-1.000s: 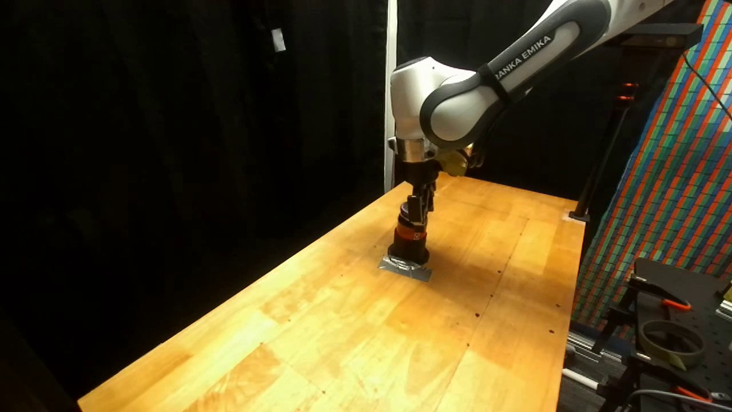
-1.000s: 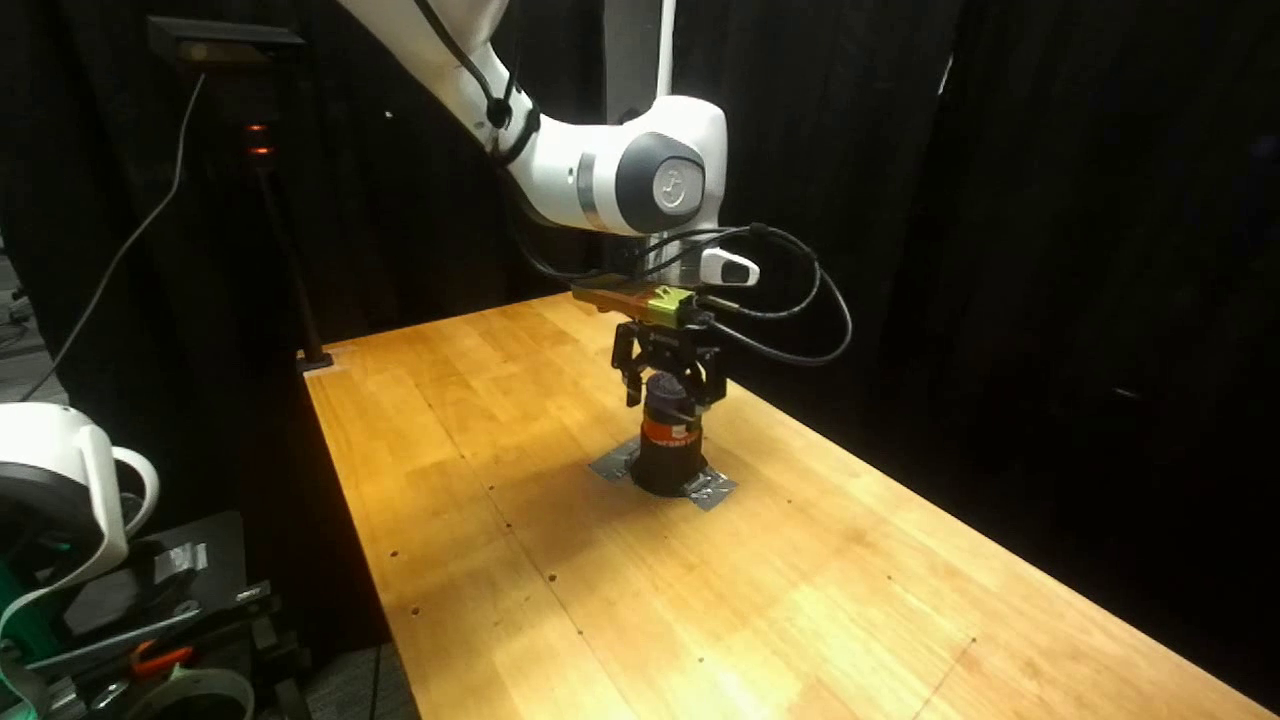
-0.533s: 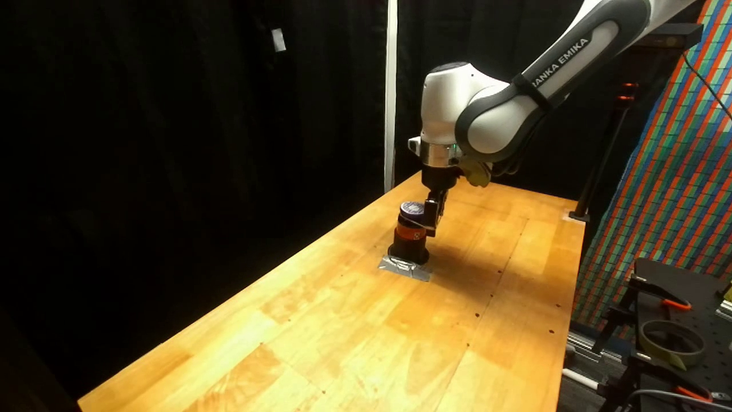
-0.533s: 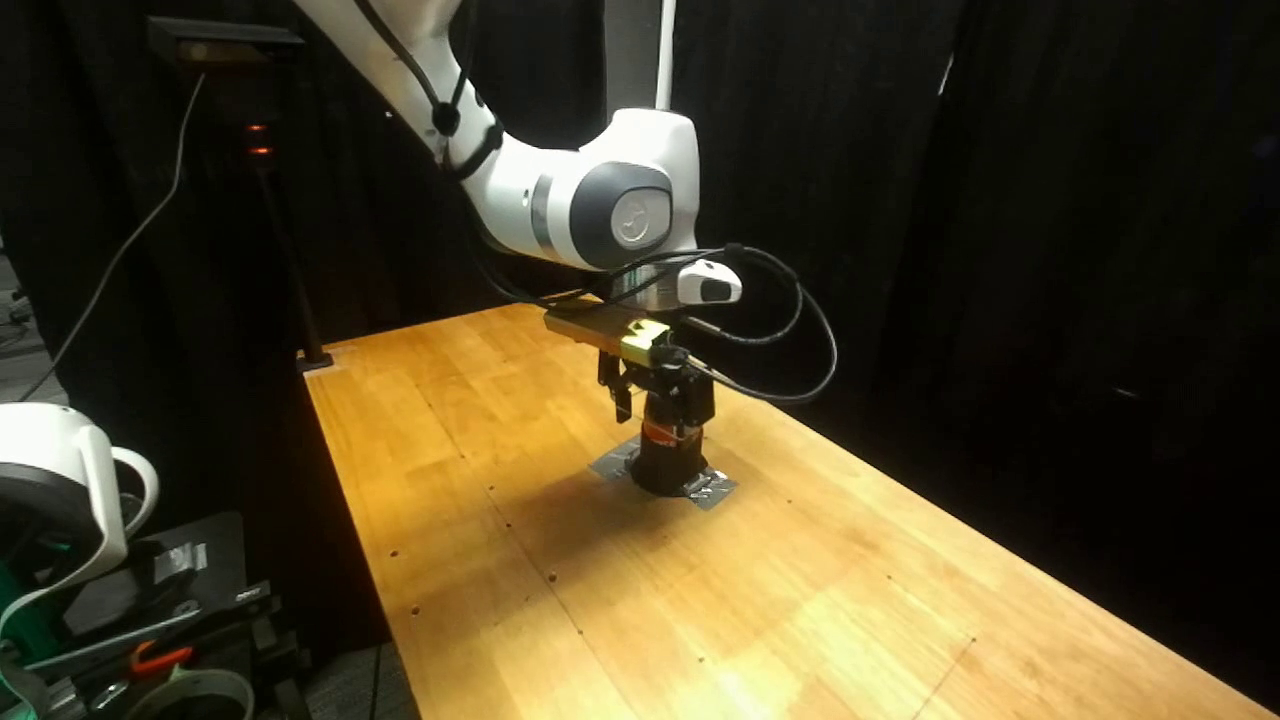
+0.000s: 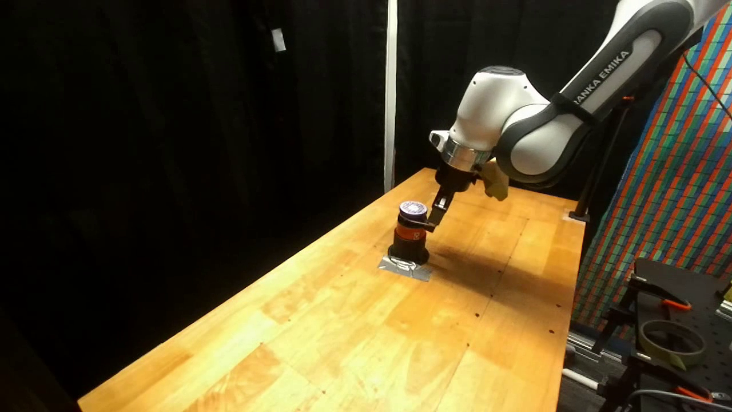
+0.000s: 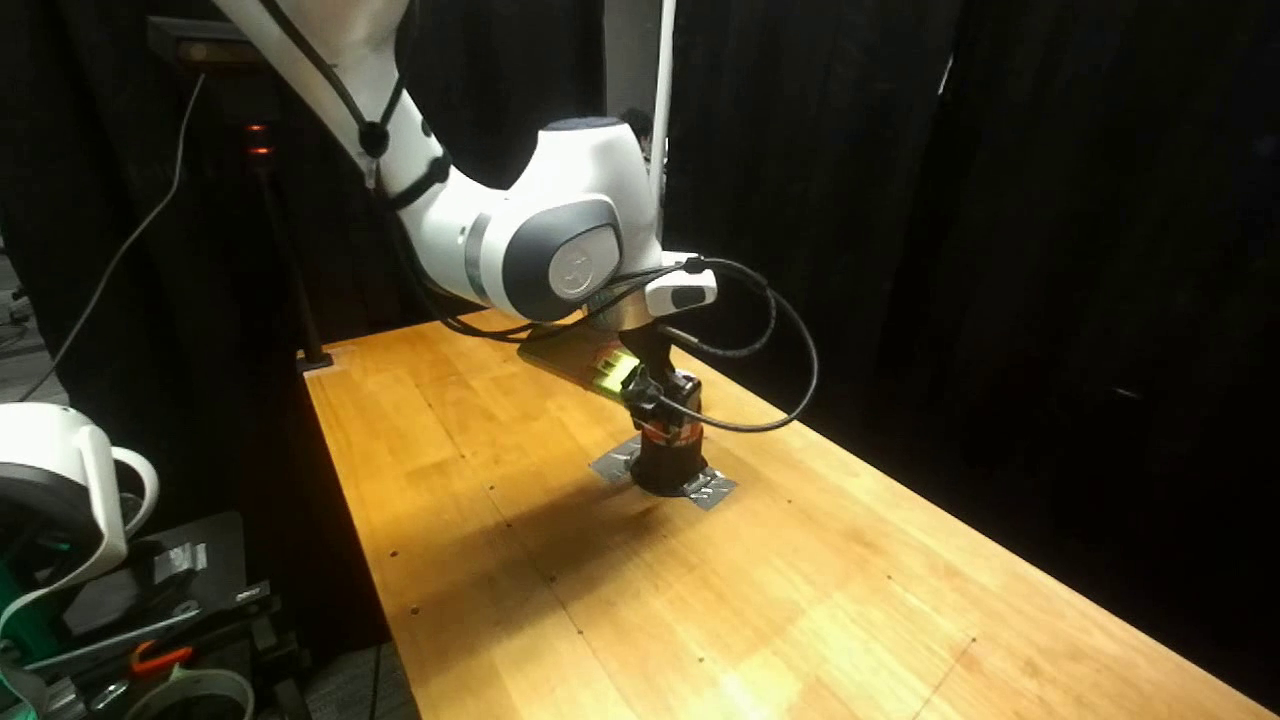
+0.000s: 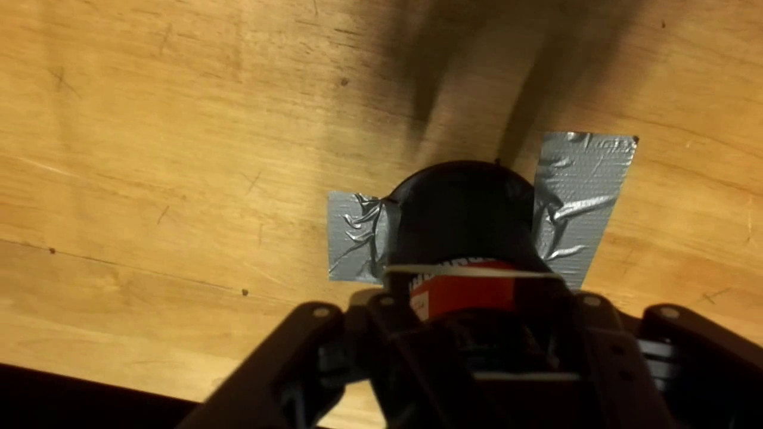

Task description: Put a rubber band around the base of the cup

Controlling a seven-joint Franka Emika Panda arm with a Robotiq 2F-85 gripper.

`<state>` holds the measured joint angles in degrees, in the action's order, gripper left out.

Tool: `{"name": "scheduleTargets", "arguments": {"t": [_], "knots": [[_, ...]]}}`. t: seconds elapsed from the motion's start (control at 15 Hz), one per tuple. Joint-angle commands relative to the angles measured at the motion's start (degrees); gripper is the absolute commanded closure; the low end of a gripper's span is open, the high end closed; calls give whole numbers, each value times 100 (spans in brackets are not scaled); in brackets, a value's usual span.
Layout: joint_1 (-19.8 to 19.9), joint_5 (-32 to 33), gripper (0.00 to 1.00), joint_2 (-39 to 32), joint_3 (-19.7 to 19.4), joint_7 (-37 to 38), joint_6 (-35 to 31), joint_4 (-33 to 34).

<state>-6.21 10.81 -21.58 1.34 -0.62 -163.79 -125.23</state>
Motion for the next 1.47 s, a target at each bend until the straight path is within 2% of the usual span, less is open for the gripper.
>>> {"name": "scheduleTargets", "arguments": {"t": [0.0,0.2,0.33,0.47,0.6,0.8,0.93,1.0,1.27,1.33,1.4], "knots": [[-173,244,78,565,-293,190,-1045,-964],[-410,420,84,704,-644,313,-1967,-1460],[-731,453,80,748,-1075,354,-2713,-1748],[-1162,206,79,738,-1572,167,-3439,-1999],[-1507,-134,78,681,-1888,-53,-4104,-2253],[-1914,-741,80,605,-2084,-292,-5091,-2680],[-2063,-1004,80,573,-2034,-345,-5716,-2933],[-1473,-1359,80,622,-1298,-705,-6034,-3060],[-1208,-1939,79,595,-655,-951,-7283,-3473],[-1130,-2026,79,351,-512,-947,-7400,-3210],[-1067,-2099,79,371,-401,-937,-7500,-3283]]}}
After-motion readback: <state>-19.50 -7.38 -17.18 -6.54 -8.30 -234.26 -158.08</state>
